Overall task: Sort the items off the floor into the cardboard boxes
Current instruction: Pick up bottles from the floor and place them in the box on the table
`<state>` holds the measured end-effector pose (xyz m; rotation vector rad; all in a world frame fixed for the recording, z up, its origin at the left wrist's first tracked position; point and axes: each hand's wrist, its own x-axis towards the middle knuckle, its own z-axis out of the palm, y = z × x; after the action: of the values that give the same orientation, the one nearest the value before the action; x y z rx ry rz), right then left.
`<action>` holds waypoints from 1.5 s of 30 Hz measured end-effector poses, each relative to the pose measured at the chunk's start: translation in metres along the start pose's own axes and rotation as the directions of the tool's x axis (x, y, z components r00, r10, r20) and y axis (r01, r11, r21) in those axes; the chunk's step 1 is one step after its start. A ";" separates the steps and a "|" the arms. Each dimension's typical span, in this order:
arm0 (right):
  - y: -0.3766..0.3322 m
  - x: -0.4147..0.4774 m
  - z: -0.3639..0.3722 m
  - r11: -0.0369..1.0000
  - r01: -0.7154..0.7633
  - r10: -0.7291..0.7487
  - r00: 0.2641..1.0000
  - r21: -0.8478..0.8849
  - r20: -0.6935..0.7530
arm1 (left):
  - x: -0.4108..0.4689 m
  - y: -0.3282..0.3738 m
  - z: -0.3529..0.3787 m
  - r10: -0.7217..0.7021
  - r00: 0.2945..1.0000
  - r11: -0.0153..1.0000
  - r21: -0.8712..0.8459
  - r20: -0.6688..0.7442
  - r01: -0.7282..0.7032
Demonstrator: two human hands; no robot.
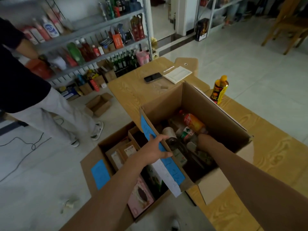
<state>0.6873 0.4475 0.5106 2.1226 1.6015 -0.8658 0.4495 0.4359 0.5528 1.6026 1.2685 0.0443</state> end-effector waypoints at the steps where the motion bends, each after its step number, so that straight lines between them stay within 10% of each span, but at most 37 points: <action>1: -0.002 -0.001 -0.001 0.999 -0.003 0.004 1.000 -0.043 0.015 | 0.000 0.000 0.000 0.005 1.000 1.000 0.000 -0.003 -0.005; 8: -0.003 -0.004 0.006 0.978 -0.054 0.107 0.960 0.203 -0.260 | -0.003 0.001 0.004 0.005 1.000 1.000 -0.008 -0.025 -0.005; 22: -0.106 -0.059 -0.020 0.727 0.542 -0.067 0.667 0.421 -0.742 | -0.046 -0.025 -0.005 0.041 0.982 0.978 -0.196 -0.182 -0.077; 30: -0.178 -0.126 -0.001 0.695 0.635 -0.201 0.623 0.338 -0.756 | -0.119 -0.075 -0.041 0.044 0.924 0.947 -0.280 -0.379 -0.159; 37: -0.260 -0.216 0.066 0.718 0.620 -0.232 0.641 0.315 -0.732 | -0.225 -0.142 -0.075 0.022 0.735 0.964 -0.180 -0.678 -0.194; 45: -0.332 -0.269 0.168 0.820 0.531 -0.303 0.720 0.214 -0.625 | -0.307 -0.244 -0.081 -0.086 0.738 0.951 -0.275 -0.669 -0.138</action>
<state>0.2808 0.2487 0.5870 2.4803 2.4931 -0.7518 0.0997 0.2418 0.5764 1.3580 1.6832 0.8848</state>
